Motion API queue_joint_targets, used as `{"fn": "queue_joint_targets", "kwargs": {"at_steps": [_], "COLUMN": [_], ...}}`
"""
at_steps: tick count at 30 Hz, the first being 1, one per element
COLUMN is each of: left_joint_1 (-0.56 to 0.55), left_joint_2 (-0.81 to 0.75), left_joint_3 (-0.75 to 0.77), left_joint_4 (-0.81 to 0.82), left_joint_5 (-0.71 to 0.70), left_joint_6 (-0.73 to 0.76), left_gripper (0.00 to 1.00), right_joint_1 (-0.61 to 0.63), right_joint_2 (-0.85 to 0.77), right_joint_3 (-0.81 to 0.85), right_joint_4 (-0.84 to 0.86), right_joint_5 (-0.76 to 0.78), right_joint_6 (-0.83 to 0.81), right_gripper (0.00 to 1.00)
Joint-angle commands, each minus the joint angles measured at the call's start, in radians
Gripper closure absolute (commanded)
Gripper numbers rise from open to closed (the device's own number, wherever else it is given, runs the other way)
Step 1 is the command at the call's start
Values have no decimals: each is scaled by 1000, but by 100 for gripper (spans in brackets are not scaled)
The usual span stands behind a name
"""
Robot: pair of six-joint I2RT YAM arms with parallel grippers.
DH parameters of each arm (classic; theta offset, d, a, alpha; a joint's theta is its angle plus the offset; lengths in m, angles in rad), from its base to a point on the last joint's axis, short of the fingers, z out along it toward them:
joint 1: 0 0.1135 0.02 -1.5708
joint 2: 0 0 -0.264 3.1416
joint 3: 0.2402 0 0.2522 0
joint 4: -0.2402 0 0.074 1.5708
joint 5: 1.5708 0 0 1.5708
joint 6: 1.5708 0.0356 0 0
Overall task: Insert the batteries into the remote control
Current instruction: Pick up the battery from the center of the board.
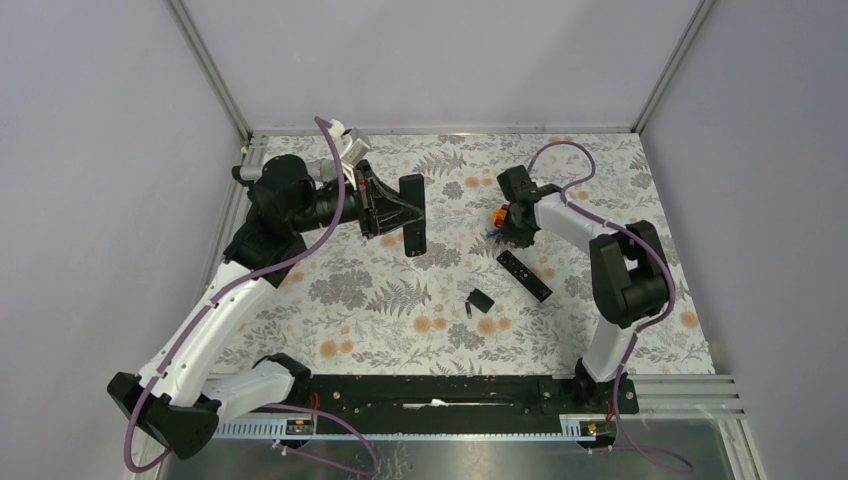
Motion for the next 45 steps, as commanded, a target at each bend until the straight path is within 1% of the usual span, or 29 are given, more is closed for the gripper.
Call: {"fn": "queue_joint_targets", "kwargs": {"at_steps": [1, 8, 25, 27, 30, 32, 33, 36, 39, 42, 45], "left_joint_1": [10, 21, 27, 28, 29, 29, 29, 29, 29, 29, 29], "left_joint_2": [-20, -12, 1, 1, 0, -2, -2, -5, -7, -10, -13], "left_joint_3": [1, 6, 13, 14, 11, 11, 11, 5, -2, -10, -12], "left_joint_4": [46, 38, 49, 51, 55, 57, 57, 61, 68, 79, 84], "left_joint_5": [-23, -39, -42, -41, -40, -39, -39, -40, -40, -42, -38], "left_joint_6": [-1, 3, -17, -19, -24, -26, -27, -32, -36, -42, -48], "left_gripper": [100, 100, 100, 100, 100, 100, 100, 100, 100, 100, 100], "right_joint_1": [1, -1, -56, -59, -60, -60, -60, -60, -60, -60, -60], "right_joint_2": [35, 89, 209, 219, 226, 222, 220, 216, 225, 229, 227], "right_joint_3": [66, 99, 182, 182, 176, 168, 167, 167, 165, 157, 146], "right_joint_4": [-24, -24, -16, -16, -22, -28, -33, -57, -70, -72, -68], "right_joint_5": [83, 123, 66, 51, 28, 23, 23, 27, 23, 9, 1], "right_joint_6": [-19, -48, -68, -73, -79, -83, -86, -96, -103, -99, -85], "right_gripper": [67, 67, 68, 71, 79, 82, 81, 73, 72, 76, 86]}}
